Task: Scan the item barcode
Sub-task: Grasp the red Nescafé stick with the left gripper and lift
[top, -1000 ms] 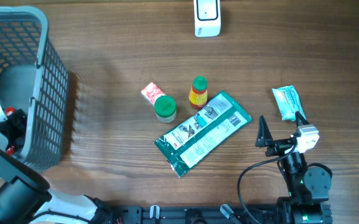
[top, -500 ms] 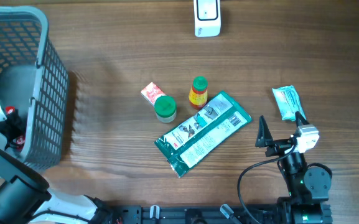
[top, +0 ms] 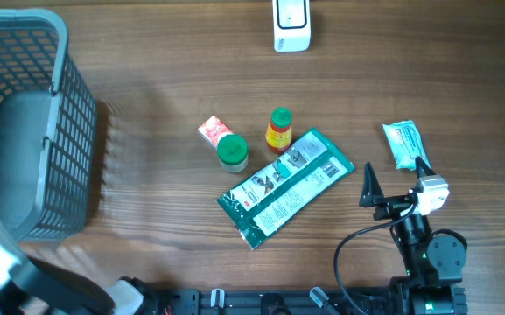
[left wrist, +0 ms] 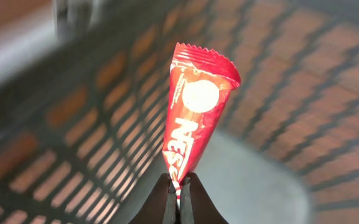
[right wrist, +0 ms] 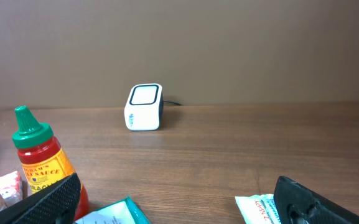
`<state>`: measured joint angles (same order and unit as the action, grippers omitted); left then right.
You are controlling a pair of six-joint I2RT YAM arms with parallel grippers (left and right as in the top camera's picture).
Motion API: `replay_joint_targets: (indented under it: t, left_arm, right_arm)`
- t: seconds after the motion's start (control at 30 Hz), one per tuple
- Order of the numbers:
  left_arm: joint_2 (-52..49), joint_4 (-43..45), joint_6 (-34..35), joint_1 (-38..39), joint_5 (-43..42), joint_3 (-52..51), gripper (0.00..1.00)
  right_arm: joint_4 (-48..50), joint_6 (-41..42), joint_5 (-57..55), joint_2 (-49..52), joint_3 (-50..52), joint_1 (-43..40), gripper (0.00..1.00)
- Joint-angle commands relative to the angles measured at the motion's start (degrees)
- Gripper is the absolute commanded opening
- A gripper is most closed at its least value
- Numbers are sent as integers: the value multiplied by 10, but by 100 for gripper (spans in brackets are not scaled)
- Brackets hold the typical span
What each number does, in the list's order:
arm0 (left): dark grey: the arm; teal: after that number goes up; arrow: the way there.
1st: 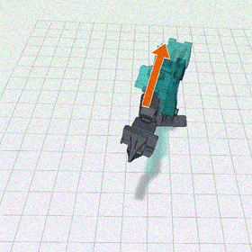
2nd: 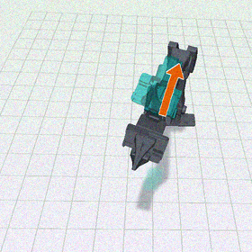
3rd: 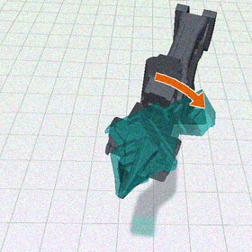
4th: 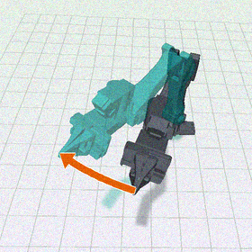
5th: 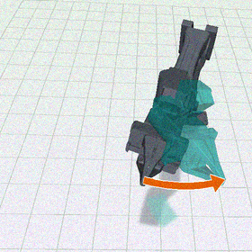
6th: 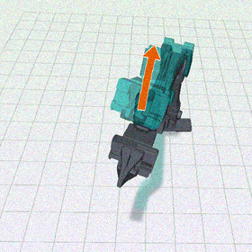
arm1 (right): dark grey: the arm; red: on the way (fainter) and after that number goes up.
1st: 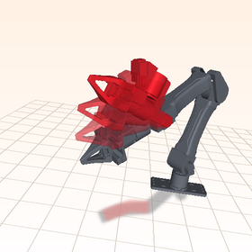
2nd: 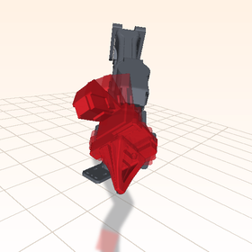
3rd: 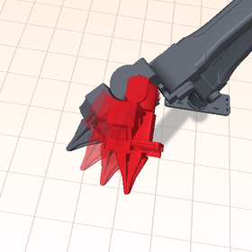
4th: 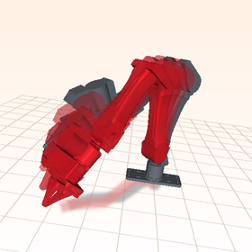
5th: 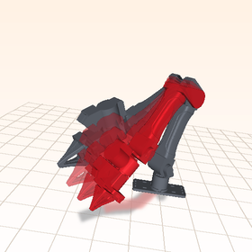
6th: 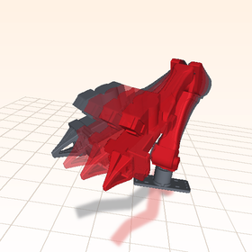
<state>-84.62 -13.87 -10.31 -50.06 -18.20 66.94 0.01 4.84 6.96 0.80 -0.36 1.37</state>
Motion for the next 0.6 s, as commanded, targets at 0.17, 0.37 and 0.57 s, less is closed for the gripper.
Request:
replay_joint_targets:
  t: [0.17,0.37,0.57]
  left_arm:
    - [153,12,36,94,-131,9,4]
    - [213,2,61,215,-148,9,4]
    - [216,-41,63,351,-148,8,4]
  right_arm:
    - [3,-3,-10,-2,1,2,100]
    - [3,-3,-10,-2,1,2,100]
    - [3,-3,-10,-2,1,2,100]
